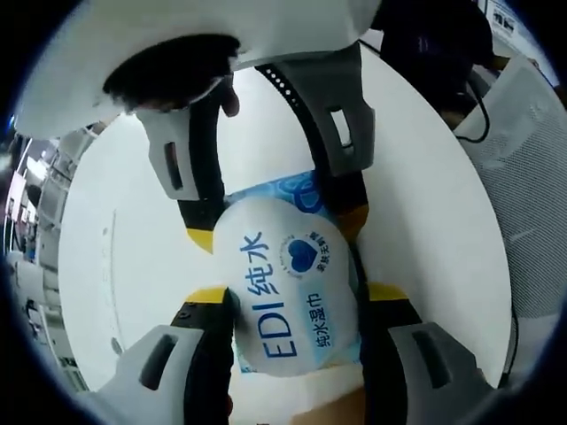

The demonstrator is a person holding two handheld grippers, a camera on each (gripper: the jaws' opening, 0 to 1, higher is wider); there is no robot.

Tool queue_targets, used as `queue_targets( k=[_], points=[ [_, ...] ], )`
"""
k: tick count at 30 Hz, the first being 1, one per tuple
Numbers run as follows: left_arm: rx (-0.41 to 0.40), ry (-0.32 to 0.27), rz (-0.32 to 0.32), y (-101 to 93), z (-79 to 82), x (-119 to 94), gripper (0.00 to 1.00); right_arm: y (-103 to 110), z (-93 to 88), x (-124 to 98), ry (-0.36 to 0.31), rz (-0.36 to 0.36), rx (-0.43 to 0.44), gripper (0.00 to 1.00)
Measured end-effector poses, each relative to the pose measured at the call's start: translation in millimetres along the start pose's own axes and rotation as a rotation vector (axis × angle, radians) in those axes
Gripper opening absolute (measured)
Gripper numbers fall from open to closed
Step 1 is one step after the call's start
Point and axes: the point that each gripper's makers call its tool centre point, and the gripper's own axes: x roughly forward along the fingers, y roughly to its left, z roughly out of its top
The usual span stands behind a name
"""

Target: Operate the shoe box by opening the lid, removing the specified soft item, and placing it in the target area until the item is outside and the box remains undamaged.

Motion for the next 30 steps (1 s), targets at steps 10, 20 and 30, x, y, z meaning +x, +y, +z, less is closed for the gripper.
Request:
queue_targets(
  k=[10, 20, 30],
  points=[
    [0.015, 0.019, 0.024, -1.2, -4.8, -17, 0.54, -1, -0.3, -19, 0.035, -0.039, 0.024, 0.50],
    [-0.046, 0.005, 0.053, -6.2, -4.8, -43, 0.55, 8, 7.5, -40, 0.032, -0.091, 0.070, 0.54],
    [-0.166, -0.063, 0.085, -14.5, -2.5, -65, 0.60, 27, 7.2, -55, -0.001, -0.130, 0.175, 0.56]
  ],
)
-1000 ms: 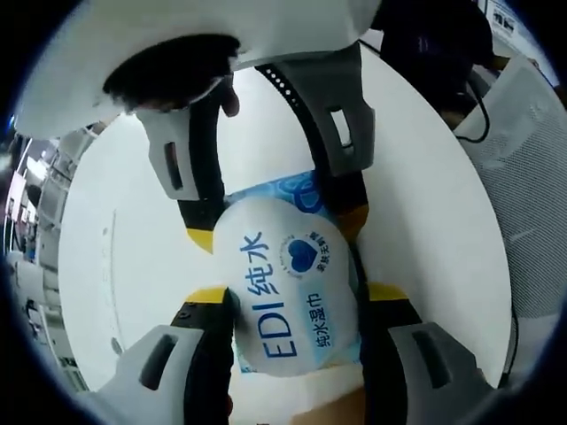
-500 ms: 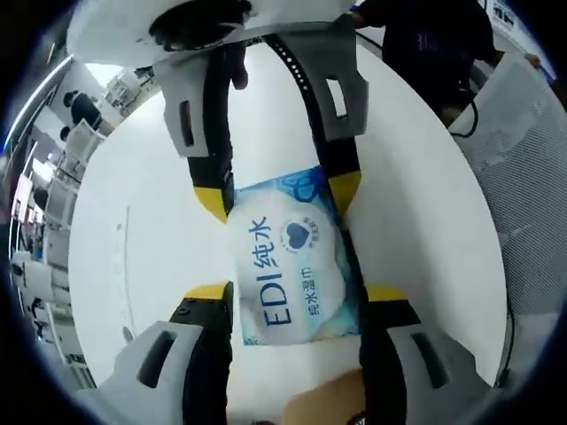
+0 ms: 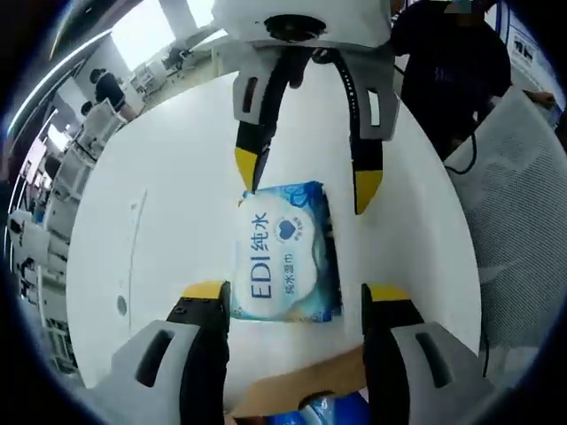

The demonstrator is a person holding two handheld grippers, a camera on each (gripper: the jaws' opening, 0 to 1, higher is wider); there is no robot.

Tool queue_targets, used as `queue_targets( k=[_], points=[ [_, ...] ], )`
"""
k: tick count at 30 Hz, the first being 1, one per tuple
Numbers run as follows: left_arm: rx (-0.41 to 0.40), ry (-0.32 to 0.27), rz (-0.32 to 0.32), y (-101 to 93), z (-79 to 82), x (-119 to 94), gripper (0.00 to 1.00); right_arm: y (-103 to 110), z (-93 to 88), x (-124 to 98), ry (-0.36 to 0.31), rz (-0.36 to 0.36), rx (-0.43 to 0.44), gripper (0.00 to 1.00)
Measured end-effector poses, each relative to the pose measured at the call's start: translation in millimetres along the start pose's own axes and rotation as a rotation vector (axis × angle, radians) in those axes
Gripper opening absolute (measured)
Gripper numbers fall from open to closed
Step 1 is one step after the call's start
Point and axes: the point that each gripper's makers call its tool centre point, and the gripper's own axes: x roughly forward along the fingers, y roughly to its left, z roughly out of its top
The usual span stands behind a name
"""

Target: Operate the shoe box by opening the lid, removing the specified soft item, and placing it in the target area until the item is outside and the box remains undamaged.

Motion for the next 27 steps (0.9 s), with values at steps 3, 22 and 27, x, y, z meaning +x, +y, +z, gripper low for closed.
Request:
queue_targets(
  k=[3, 22, 27],
  points=[
    [-0.058, -0.037, 0.002, -2.9, 4.0, -7, 0.62, 4, 1.2, -5, -0.025, -0.016, 0.054, 0.56],
    [-0.195, -0.160, -0.005, -23.6, -1.0, -41, 0.70, 28, 1.6, -37, -0.179, -0.092, 0.343, 0.63],
    [-0.230, -0.178, 0.006, -27.0, -8.3, -51, 0.71, 32, 3.0, -43, -0.235, -0.105, 0.443, 0.61]
  ],
)
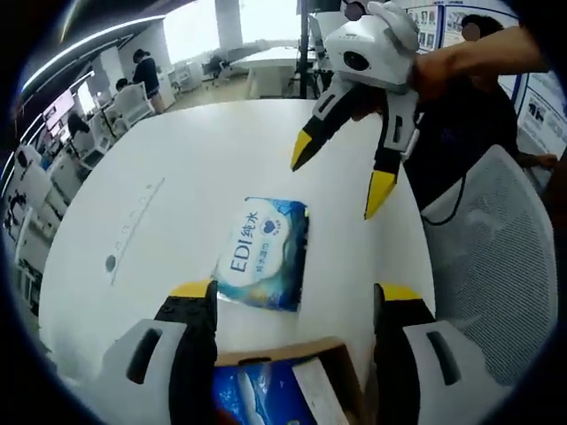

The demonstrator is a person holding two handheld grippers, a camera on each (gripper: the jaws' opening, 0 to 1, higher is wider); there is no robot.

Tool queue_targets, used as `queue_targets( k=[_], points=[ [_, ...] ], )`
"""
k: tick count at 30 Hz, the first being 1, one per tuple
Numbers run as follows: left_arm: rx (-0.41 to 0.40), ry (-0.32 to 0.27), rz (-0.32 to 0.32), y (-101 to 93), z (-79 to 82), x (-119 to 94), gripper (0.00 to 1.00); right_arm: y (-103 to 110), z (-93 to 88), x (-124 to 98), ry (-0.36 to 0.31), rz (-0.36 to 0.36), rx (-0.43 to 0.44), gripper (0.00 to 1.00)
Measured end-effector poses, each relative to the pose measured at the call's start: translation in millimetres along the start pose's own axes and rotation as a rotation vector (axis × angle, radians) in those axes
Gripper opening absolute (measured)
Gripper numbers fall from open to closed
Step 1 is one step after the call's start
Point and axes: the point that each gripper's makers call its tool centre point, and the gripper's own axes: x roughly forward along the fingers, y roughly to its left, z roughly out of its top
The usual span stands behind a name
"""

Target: Operate the shoe box by opening the lid, removing the specified soft item, and placing it in the target area until the item is outside and the box remains undamaged.

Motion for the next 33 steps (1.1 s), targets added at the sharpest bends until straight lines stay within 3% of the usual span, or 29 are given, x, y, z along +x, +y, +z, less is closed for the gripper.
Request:
queue_targets(
  k=[3, 8, 14, 21, 25, 33],
  points=[
    [-0.021, -0.011, 0.009, -1.0, -4.6, -7, 0.71, 4, 2.1, -3, -0.032, 0.001, 0.058, 0.62],
    [-0.076, -0.038, 0.020, -3.5, -14.2, -19, 0.73, 7, 3.2, -4, -0.051, -0.025, 0.077, 0.65],
    [-0.108, -0.029, 0.043, -4.8, -38.5, -38, 0.74, 18, 13.5, -5, -0.125, -0.032, 0.135, 0.67],
    [-0.208, -0.089, 0.083, -0.2, -49.0, -63, 0.76, 27, 23.4, -3, -0.193, -0.036, 0.194, 0.68],
    [-0.282, -0.148, 0.100, 0.0, -52.4, -76, 0.76, 32, 30.2, -3, -0.220, -0.066, 0.188, 0.75],
    [-0.345, -0.170, 0.122, -7.4, -77.4, -90, 0.76, 44, 35.6, 2, -0.276, -0.060, 0.233, 0.76]
  ],
)
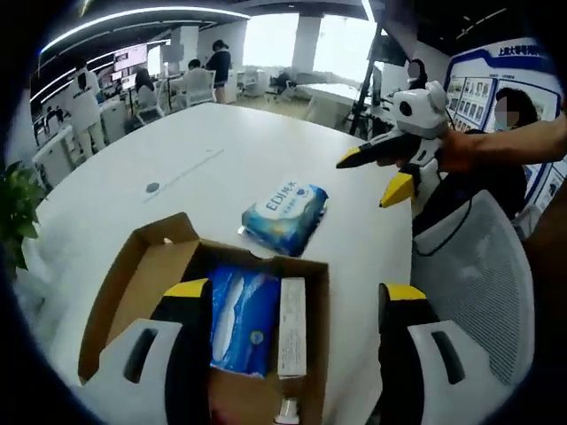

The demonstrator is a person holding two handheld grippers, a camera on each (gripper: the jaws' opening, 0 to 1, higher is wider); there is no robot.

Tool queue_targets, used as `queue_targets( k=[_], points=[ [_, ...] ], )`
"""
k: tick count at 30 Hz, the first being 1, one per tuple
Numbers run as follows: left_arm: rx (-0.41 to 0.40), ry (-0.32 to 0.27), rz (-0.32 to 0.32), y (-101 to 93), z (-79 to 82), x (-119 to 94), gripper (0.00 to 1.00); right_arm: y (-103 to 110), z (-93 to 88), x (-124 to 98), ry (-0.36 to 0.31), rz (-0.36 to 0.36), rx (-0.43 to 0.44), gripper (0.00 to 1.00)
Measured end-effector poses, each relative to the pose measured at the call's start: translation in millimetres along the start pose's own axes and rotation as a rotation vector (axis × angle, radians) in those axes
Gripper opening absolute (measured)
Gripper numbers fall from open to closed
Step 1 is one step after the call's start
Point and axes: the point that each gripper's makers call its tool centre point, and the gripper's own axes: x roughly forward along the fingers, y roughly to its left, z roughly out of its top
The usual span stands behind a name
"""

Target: Operate the shoe box by opening the lid, removing the specified soft item, and placing it in the target area until the item is outside and the box remains undamaged.

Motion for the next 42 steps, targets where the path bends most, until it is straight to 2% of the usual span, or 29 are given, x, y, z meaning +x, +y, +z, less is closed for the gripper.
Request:
queue_targets(
  k=[3, 6, 11, 14, 16, 29, 38, 42],
  points=[
    [-0.021, 0.007, 0.007, 2.5, -10.2, -6, 0.77, 7, -2.3, 3, -0.019, 0.001, 0.019, 0.76],
    [-0.063, -0.009, 0.009, 3.6, -13.2, -12, 0.77, 13, -4.7, 5, -0.032, 0.001, 0.033, 0.76],
    [-0.115, -0.062, 0.029, 9.2, -9.6, -21, 0.77, 25, -8.5, 9, -0.043, -0.006, 0.036, 0.77],
    [-0.198, -0.110, 0.059, 17.4, -9.1, -25, 0.77, 31, -8.1, 12, -0.073, -0.008, 0.066, 0.77],
    [-0.207, -0.121, 0.074, 21.5, -11.0, -27, 0.77, 35, -7.0, 12, -0.088, -0.014, 0.078, 0.77],
    [-0.220, -0.100, 0.114, 26.3, -31.1, -40, 0.77, 44, -5.1, 13, -0.164, -0.043, 0.158, 0.78],
    [-0.239, -0.094, 0.138, 28.0, -44.6, -52, 0.77, 48, -18.6, 12, -0.183, -0.066, 0.206, 0.81],
    [-0.272, -0.107, 0.154, 27.1, -46.3, -57, 0.77, 54, -21.9, 12, -0.198, -0.068, 0.222, 0.81]
  ],
)
